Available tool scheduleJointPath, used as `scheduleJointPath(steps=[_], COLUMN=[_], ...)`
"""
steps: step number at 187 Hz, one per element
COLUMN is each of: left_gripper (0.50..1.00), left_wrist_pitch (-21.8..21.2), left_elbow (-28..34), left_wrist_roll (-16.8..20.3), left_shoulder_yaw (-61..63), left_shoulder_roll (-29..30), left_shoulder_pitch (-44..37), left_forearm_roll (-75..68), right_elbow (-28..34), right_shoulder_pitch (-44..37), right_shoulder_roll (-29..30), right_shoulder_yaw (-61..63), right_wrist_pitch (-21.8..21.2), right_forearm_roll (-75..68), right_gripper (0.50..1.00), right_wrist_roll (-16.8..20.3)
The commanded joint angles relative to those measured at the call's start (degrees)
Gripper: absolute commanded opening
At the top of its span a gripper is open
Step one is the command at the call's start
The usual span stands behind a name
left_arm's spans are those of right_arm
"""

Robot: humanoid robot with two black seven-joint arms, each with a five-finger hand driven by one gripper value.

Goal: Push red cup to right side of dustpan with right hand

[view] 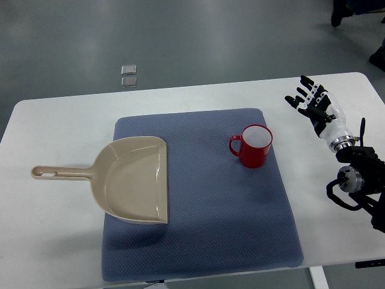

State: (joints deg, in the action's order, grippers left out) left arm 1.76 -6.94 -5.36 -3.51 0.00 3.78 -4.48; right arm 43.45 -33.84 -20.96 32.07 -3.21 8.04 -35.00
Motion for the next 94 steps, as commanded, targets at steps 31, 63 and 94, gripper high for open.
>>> scheduleJointPath(steps=[31, 63, 94], left_gripper=[1.0, 1.0, 1.0], left_wrist_pitch=[0.0, 0.0, 0.0], left_elbow=[0.0, 0.0, 0.0], left_wrist_roll=[0.0, 0.0, 0.0], left_shoulder_yaw=[0.1, 0.0, 0.0], left_shoulder_roll=[0.0, 0.0, 0.0], left_shoulder_pitch=[0.0, 0.0, 0.0], left_forearm_roll=[0.0, 0.0, 0.0], right_elbow=[0.8, 3.8, 4.5], right_shoulder_pitch=[3.3, 4.9, 4.9], right_shoulder_roll=[-3.2, -4.8, -4.7], right_shoulder_yaw=[0.0, 0.2, 0.5], right_wrist_pitch=[-10.1, -11.3, -11.2], right_forearm_roll=[10.4, 18.0, 18.4], right_gripper=[0.926, 0.926, 0.926], right_wrist_roll=[0.0, 0.0, 0.0])
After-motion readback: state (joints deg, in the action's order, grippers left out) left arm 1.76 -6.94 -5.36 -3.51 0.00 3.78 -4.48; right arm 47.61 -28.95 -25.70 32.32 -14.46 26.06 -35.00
